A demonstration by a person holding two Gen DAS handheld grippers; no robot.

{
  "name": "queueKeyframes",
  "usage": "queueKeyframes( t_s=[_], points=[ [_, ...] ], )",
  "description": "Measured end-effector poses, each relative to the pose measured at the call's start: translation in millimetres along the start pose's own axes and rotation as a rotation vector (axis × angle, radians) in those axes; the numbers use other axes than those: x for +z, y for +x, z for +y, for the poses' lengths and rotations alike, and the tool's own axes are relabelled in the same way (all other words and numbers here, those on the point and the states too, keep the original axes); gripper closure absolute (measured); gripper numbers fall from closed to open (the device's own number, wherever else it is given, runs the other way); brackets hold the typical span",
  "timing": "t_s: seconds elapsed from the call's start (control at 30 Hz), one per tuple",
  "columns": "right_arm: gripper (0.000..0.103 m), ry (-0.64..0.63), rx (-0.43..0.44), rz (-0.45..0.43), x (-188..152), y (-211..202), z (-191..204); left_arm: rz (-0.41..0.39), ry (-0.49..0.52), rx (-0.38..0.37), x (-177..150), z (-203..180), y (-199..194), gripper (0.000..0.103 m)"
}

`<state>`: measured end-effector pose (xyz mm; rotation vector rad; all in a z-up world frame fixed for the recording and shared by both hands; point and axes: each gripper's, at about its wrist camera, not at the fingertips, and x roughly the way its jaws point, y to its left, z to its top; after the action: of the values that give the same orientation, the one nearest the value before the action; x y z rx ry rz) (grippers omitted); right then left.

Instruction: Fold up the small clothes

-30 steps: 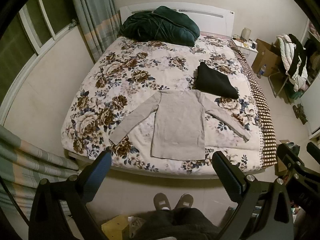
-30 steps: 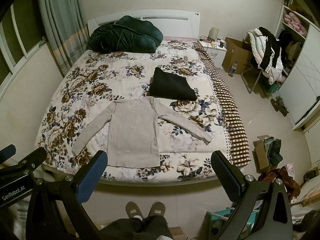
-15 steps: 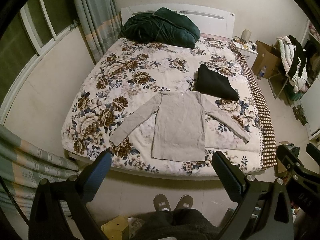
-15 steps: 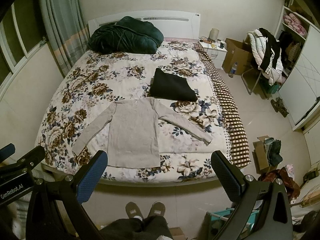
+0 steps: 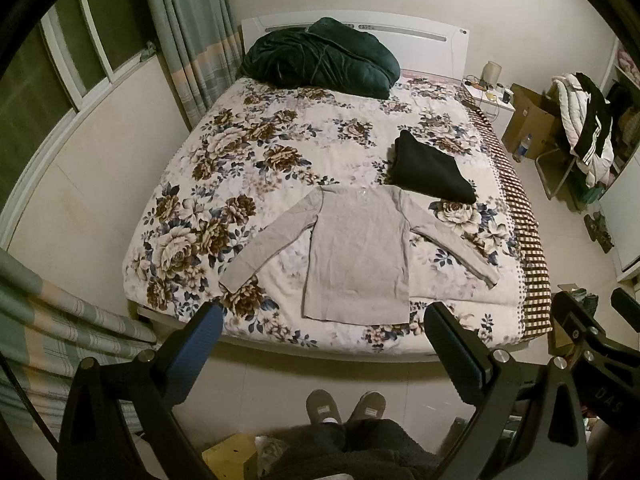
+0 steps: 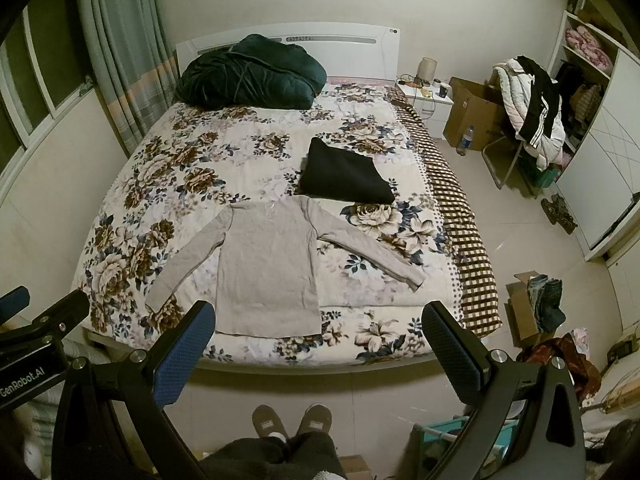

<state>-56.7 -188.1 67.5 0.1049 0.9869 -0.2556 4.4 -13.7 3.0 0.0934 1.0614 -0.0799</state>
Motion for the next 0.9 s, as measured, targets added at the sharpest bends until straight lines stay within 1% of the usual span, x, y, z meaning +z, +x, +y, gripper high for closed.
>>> queueKeyframes(
  t_s=[0.67,0.7,0.77,0.9],
  points=[
    [0.0,0.002,-0.001,-0.002,-4.3,-5.6,-0.4,-0.009,0.003,-0.002,-2.9,3.0,-0.3,0.0],
    [0.0,0.003,-0.001,-0.001,-4.4,-5.9,-0.3,-0.008,0.004,-0.003,-2.4,2.3,-0.1,0.0],
    [0.0,0.003,-0.003,-0.003,-5.1,-6.6,-0.1,-0.008,0.005,-0.003,8.4,-1.2,-4.8,0.0],
    [0.0,0.003,-0.002,0.0,-5.7,-6.0,-0.1,-0.006,0.004,-0.006,9.3,0.6,-6.4,0.0]
  ],
)
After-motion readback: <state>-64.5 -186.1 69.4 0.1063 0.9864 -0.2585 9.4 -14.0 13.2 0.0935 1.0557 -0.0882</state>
